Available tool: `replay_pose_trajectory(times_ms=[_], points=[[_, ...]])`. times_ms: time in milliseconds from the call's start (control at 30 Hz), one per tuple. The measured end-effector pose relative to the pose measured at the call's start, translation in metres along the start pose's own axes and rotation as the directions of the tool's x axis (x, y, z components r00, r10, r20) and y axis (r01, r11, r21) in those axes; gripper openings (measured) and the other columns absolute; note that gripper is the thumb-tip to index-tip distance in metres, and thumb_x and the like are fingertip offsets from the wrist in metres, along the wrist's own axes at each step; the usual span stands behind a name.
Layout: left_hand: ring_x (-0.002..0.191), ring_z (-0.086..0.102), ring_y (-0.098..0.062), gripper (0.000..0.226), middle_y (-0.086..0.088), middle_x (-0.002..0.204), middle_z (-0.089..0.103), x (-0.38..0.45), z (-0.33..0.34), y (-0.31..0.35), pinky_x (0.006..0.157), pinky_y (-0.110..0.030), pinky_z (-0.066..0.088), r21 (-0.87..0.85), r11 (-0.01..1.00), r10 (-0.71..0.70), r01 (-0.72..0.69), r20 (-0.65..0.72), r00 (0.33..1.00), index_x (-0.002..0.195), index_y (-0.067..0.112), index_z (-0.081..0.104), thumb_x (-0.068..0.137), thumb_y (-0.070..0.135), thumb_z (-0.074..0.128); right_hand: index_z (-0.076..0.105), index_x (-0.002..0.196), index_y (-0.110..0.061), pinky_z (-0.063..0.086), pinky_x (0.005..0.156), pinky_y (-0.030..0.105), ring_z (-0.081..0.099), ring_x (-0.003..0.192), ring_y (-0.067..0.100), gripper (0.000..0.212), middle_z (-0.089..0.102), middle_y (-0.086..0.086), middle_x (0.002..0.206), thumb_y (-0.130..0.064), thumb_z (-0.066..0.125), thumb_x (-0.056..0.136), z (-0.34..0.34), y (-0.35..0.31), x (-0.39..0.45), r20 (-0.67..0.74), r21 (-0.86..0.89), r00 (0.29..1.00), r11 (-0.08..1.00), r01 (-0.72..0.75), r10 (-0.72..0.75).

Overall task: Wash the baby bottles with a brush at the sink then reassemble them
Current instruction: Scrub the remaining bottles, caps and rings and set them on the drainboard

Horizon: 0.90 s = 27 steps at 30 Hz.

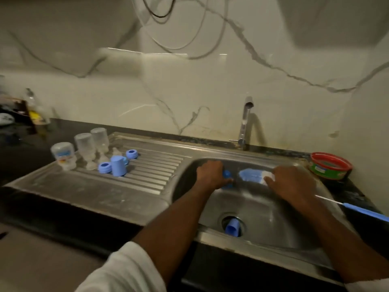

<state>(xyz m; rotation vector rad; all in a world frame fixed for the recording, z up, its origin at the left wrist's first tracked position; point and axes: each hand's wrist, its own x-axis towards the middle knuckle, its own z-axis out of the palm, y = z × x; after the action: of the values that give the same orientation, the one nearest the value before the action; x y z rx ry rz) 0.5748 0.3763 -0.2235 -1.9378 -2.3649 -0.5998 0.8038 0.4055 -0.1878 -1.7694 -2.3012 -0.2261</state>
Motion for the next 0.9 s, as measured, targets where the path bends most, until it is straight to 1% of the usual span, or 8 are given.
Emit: replay_pose_trajectory(times_ms=[67,200,367,400,500,633,767,900], points=[[0.109,0.065,-0.024,0.052,-0.005,0.117,0.068,-0.009,-0.008,0.0,0.092,-0.038,0.053,0.015,1.0,0.006,-0.005,-0.073,0.997,0.119,0.021,0.066,0.082,0.055,0.075,0.068,0.117,-0.024,0.05,0.091,0.039,0.065,0.102,0.024,0.038,0.07,0.004,0.114,-0.052,0.048,0.099,-0.002,-0.005,-0.002,-0.051,0.041,0.999,0.999,0.01,-0.008],[0.111,0.062,-0.028,0.05,-0.009,0.118,0.067,-0.02,-0.03,-0.022,0.09,-0.04,0.051,0.098,0.995,-0.012,0.025,-0.135,0.991,0.12,0.019,0.064,0.085,0.054,0.072,0.071,0.109,-0.023,0.052,0.079,0.039,0.067,0.093,0.03,0.043,0.072,0.008,0.103,-0.055,0.045,0.098,-0.016,-0.035,-0.011,-0.135,0.139,0.99,0.989,0.052,-0.033],[0.1,0.065,-0.023,0.045,-0.005,0.105,0.068,-0.013,-0.098,-0.075,0.078,-0.035,0.049,0.166,0.978,-0.102,0.125,-0.138,0.985,0.108,0.019,0.069,0.078,0.052,0.076,0.071,0.112,-0.02,0.052,0.081,0.04,0.067,0.098,0.034,0.042,0.071,0.013,0.108,-0.053,0.05,0.099,-0.045,-0.118,-0.004,-0.114,0.279,0.983,0.945,0.17,-0.143],[0.099,0.066,-0.024,0.046,-0.005,0.103,0.069,-0.012,-0.112,-0.089,0.079,-0.033,0.051,0.169,0.973,-0.134,0.159,-0.148,0.98,0.107,0.019,0.07,0.076,0.053,0.076,0.071,0.113,-0.021,0.051,0.081,0.039,0.067,0.102,0.035,0.041,0.071,0.013,0.112,-0.054,0.051,0.098,-0.05,-0.135,0.0,-0.109,0.285,0.981,0.94,0.188,-0.163],[0.1,0.064,-0.025,0.05,-0.003,0.102,0.068,-0.012,-0.152,-0.132,0.087,-0.038,0.055,0.187,0.952,-0.212,0.244,-0.173,0.962,0.109,0.02,0.066,0.074,0.055,0.075,0.067,0.12,-0.022,0.047,0.08,0.038,0.064,0.109,0.034,0.043,0.068,0.011,0.12,-0.054,0.052,0.096,-0.062,-0.188,0.006,-0.061,0.319,0.979,0.926,0.205,-0.195],[0.101,0.063,-0.027,0.045,-0.001,0.098,0.063,-0.019,-0.183,-0.178,0.085,-0.038,0.044,0.333,0.863,-0.36,0.381,-0.124,0.925,0.102,0.025,0.062,0.068,0.049,0.078,0.064,0.125,-0.021,0.046,0.081,0.036,0.063,0.112,0.032,0.042,0.066,0.009,0.124,-0.05,0.055,0.096,-0.067,-0.242,0.008,-0.013,0.378,0.971,0.898,0.224,-0.237],[0.109,0.063,-0.028,0.041,-0.003,0.112,0.066,-0.023,-0.179,-0.206,0.083,-0.035,0.044,0.371,0.85,-0.342,0.374,-0.151,0.928,0.11,0.024,0.065,0.076,0.045,0.073,0.065,0.123,-0.02,0.04,0.077,0.034,0.063,0.116,0.031,0.037,0.066,0.008,0.127,-0.043,0.056,0.095,-0.062,-0.277,0.006,-0.001,0.344,0.966,0.907,0.244,-0.26],[0.118,0.057,-0.032,0.047,-0.006,0.12,0.063,-0.025,-0.167,-0.211,0.094,-0.041,0.045,0.399,0.834,-0.367,0.381,-0.114,0.923,0.119,0.023,0.063,0.078,0.045,0.071,0.065,0.125,-0.02,0.046,0.081,0.035,0.064,0.115,0.029,0.036,0.066,0.007,0.127,-0.04,0.058,0.095,-0.058,-0.291,0.005,-0.005,0.312,0.966,0.918,0.246,-0.257]])
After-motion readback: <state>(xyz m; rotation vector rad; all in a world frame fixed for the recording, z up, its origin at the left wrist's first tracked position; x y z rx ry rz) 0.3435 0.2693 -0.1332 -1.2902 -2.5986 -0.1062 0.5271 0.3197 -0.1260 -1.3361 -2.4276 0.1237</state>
